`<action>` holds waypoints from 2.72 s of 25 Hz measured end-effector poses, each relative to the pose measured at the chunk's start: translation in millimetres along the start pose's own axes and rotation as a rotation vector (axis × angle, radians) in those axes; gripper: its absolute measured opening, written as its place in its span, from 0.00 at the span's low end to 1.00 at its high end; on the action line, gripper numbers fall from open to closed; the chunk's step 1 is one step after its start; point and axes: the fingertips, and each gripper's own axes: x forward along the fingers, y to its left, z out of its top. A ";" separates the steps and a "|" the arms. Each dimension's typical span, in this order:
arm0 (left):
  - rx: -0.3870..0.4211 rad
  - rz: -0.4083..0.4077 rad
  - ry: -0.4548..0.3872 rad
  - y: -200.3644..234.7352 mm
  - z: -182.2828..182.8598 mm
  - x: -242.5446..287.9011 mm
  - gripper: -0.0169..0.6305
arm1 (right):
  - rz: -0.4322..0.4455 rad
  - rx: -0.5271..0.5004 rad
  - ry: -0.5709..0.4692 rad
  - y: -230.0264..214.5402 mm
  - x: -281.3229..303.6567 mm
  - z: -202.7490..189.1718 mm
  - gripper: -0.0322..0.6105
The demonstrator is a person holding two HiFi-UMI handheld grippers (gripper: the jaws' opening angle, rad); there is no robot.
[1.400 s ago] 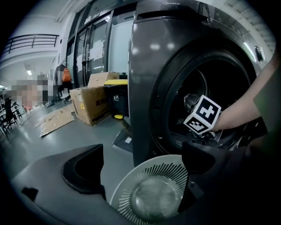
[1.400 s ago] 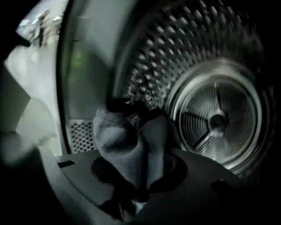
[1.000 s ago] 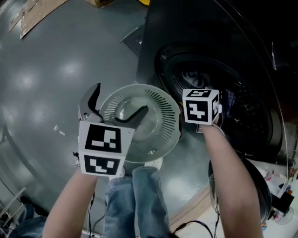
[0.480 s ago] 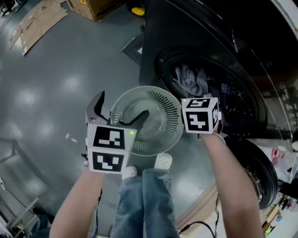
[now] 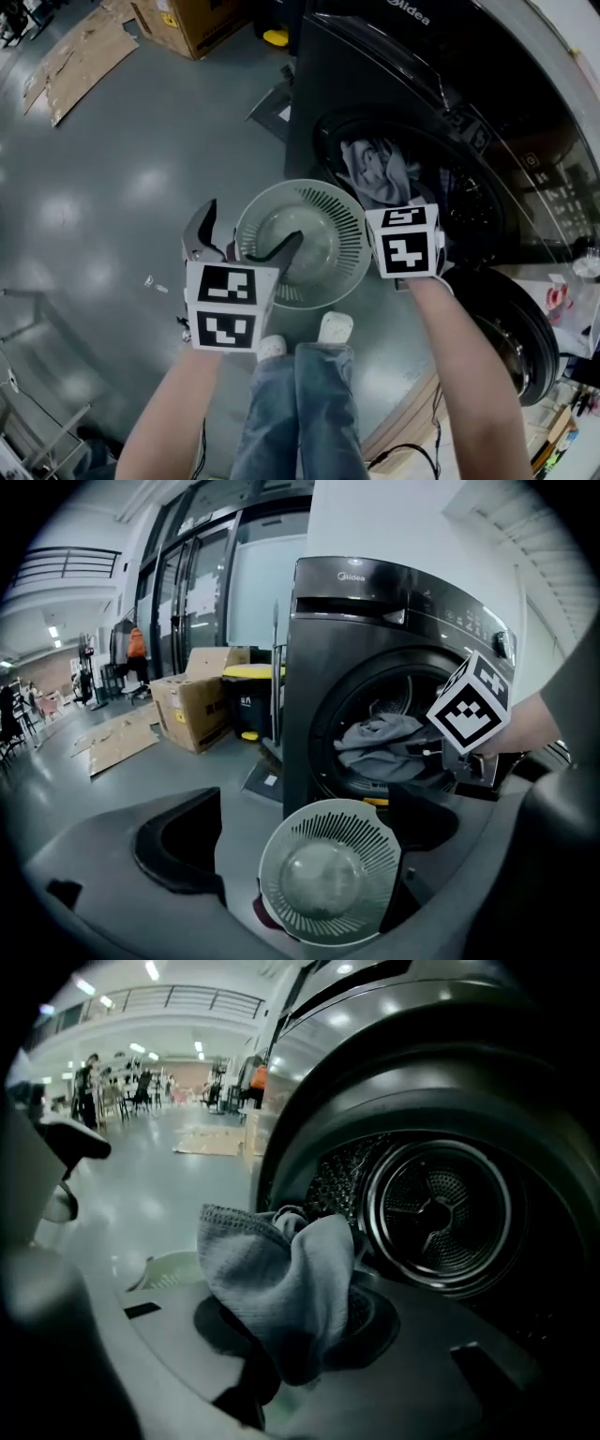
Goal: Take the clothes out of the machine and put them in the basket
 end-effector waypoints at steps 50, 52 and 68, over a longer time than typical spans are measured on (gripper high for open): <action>-0.122 0.043 0.075 28.0 -57.3 28.3 0.89 | 0.371 0.900 0.312 142.2 52.7 -134.3 0.79; -0.115 0.039 0.085 22.7 -58.1 35.7 0.89 | 0.364 0.892 0.300 130.7 57.9 -135.4 0.79; -0.132 -0.013 0.139 -47.4 -38.5 116.5 0.89 | 0.018 0.364 0.078 -27.8 93.0 -125.6 0.79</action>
